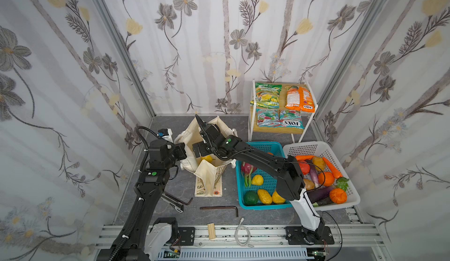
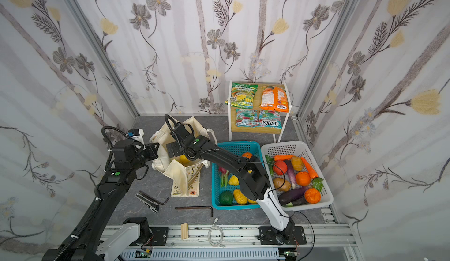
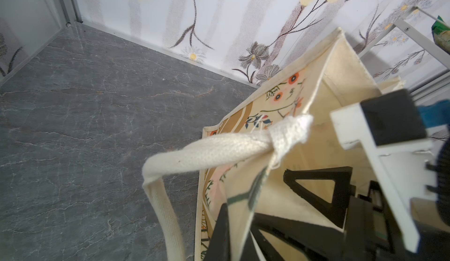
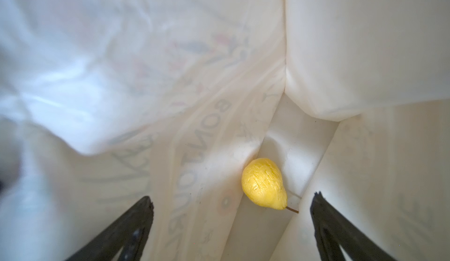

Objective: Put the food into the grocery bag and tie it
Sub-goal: 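Open the right gripper to drop the yellow fruit into the bag, then lift the right gripper out of the bag and move over the teal basket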

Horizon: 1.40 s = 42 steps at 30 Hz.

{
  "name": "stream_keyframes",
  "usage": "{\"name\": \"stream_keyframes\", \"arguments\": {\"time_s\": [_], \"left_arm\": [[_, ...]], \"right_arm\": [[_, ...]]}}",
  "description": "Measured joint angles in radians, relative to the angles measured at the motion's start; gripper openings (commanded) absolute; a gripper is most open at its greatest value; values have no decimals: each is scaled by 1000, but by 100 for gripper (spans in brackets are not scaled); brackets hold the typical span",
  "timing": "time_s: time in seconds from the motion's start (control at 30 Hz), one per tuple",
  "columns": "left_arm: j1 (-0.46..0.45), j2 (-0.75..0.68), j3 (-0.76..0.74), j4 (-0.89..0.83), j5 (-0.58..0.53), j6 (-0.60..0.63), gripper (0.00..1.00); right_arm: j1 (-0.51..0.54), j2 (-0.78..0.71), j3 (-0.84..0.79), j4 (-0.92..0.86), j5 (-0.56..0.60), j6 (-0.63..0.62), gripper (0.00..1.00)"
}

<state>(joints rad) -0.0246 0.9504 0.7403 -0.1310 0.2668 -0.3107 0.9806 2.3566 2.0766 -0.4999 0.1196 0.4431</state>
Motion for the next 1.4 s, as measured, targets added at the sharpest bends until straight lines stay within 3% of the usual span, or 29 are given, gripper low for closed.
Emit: {"name": "stream_keyframes", "arguments": {"time_s": [0.4, 0.63, 0.83, 0.93, 1.1, 1.4], "left_arm": [[0, -1, 0, 0, 1, 0, 0], [0, -2, 0, 0, 0, 0, 0], [2, -1, 0, 0, 0, 1, 0], [5, -1, 0, -1, 0, 1, 0], [8, -3, 0, -3, -1, 4, 0], [11, 2, 0, -6, 0, 5, 0]], "right_arm": [[27, -188, -3, -19, 108, -35, 100], [69, -325, -4, -42, 294, -41, 100], [72, -439, -24, -59, 465, 43, 100], [73, -509, -95, -75, 546, 85, 100], [54, -671, -364, -24, 642, 140, 100], [-65, -934, -727, 140, 528, 151, 100]]}}
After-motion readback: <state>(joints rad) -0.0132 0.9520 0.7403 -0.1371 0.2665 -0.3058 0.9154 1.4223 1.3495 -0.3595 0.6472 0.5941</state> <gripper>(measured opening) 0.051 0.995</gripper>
